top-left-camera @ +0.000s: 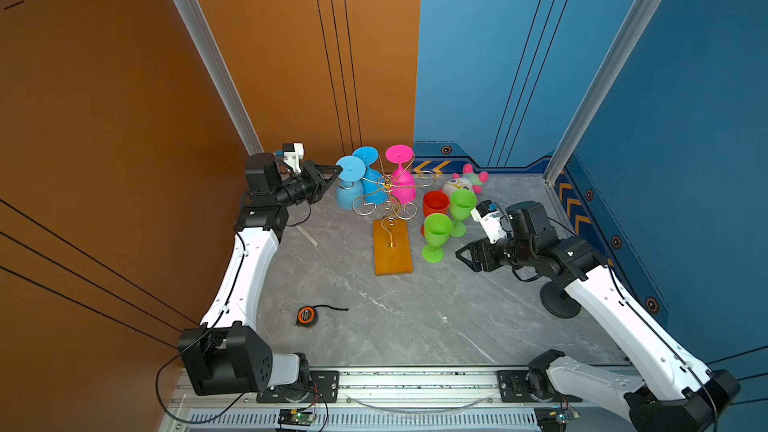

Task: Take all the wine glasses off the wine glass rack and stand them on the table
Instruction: 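Slide the cyan glass along its rack arm with the left gripper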

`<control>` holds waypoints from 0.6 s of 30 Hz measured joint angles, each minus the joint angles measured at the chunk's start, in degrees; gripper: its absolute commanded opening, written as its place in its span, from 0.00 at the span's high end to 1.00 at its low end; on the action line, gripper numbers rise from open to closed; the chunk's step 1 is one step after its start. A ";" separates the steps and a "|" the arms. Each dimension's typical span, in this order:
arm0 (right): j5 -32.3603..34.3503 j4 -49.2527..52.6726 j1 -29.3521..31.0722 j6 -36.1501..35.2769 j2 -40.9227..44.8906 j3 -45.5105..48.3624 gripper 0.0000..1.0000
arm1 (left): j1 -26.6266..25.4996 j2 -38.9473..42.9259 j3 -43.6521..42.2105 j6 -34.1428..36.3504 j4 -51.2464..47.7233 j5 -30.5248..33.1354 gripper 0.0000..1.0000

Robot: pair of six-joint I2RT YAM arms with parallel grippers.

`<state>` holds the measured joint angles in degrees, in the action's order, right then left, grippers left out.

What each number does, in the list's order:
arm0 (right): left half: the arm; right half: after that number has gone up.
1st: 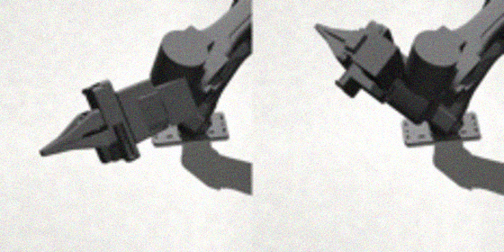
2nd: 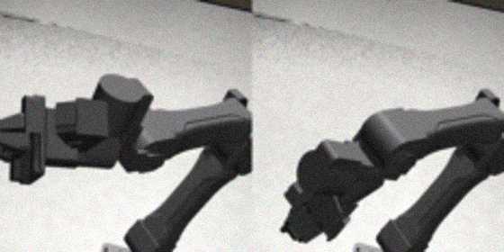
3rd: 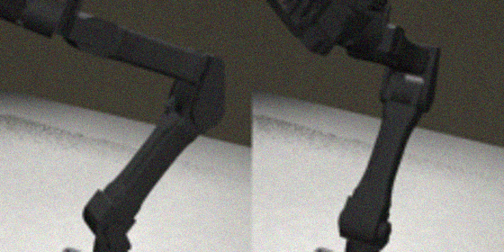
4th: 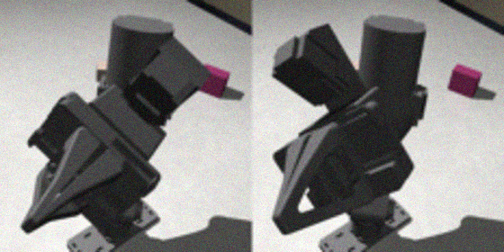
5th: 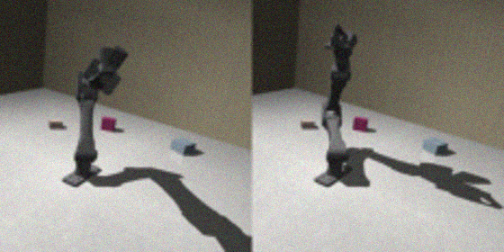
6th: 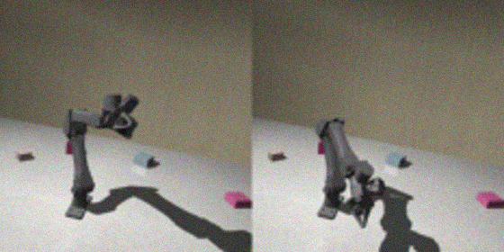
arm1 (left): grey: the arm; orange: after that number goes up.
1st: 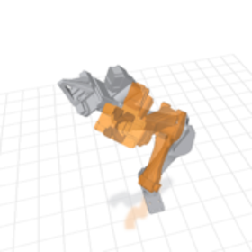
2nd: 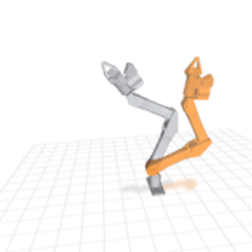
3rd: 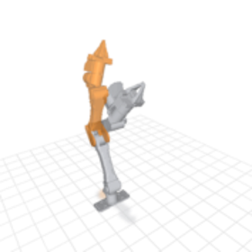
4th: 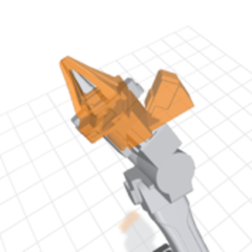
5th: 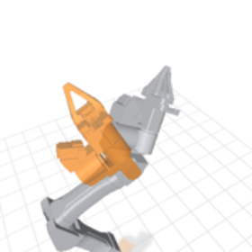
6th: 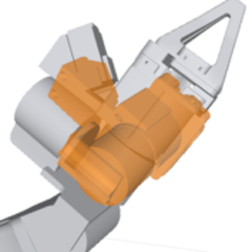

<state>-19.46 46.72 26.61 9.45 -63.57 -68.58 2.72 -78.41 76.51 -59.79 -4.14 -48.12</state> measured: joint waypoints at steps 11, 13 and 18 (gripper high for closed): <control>0.00 -0.07 0.00 0.02 0.00 0.00 0.28 | -0.92 0.92 0.81 3.43 -6.62 -1.46 1.00; 0.00 -0.07 0.00 0.02 0.00 -0.02 0.28 | -0.92 1.79 0.68 4.33 -7.91 -1.64 1.00; -0.02 -0.13 0.00 0.61 0.00 -0.02 0.28 | -0.92 5.73 -1.46 5.70 -9.75 -2.10 1.00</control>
<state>-19.49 46.59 26.61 10.07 -63.57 -68.60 1.80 -72.69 75.05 -54.08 -13.89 -50.22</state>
